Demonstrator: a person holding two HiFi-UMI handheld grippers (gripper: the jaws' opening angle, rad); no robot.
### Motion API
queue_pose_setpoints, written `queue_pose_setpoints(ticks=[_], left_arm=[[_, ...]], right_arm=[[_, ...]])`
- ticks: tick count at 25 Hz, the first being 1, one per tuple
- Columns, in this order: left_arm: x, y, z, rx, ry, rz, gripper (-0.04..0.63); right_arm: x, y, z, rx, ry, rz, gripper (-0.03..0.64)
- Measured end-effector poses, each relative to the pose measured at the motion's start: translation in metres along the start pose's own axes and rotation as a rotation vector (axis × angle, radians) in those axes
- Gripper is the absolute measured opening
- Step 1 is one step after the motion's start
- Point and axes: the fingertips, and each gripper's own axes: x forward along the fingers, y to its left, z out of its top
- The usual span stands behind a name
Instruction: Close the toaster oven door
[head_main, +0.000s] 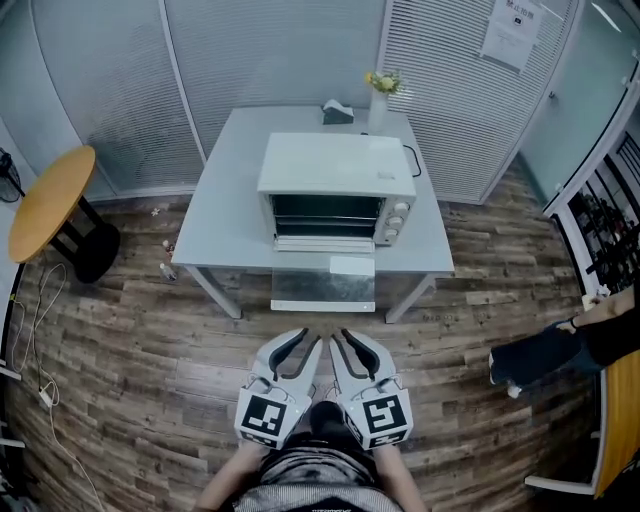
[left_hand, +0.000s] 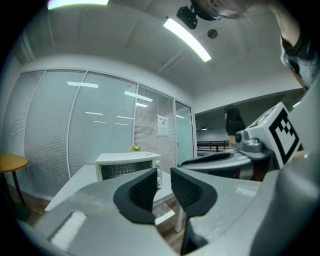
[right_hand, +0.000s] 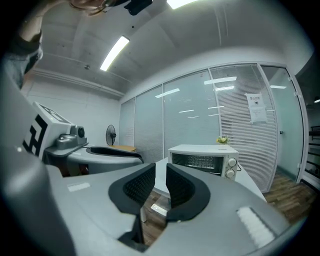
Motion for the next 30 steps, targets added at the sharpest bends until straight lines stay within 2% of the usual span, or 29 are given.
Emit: queue_pose_setpoints(ticks=[2, 9, 18, 22, 24, 27, 30], left_arm=[[0.013, 0.004, 0.001, 0.026, 0.001, 0.005, 0.087], [0.052, 0.011, 0.009, 0.020, 0.004, 0.043, 0.087], [0.082, 0.021, 0.007, -0.001, 0.000, 0.105, 0.087], [0.086, 0.027, 0.009, -0.049, 0.002, 0.130, 0.087], [0.090, 0.031, 0.008, -0.052, 0.004, 0.131, 0.087], [0.095, 0.037, 0.003, -0.009, 0.014, 0.114, 0.087], [0.105, 0.043, 0.002, -0.018, 0.013, 0.098, 0.087]], right_arm=[[0.007, -0.011, 0.002, 0.001, 0.000, 0.009, 0.066], [0.025, -0.046, 0.008, -0.002, -0.003, 0.044, 0.066], [0.046, -0.076, 0.003, -0.009, 0.006, 0.086, 0.064], [0.054, -0.080, 0.004, -0.009, 0.006, 0.099, 0.064], [0.059, -0.081, 0.004, -0.008, 0.009, 0.104, 0.063], [0.066, -0.082, 0.002, -0.006, 0.018, 0.104, 0.064], [0.076, -0.086, 0.001, -0.007, 0.022, 0.093, 0.064]])
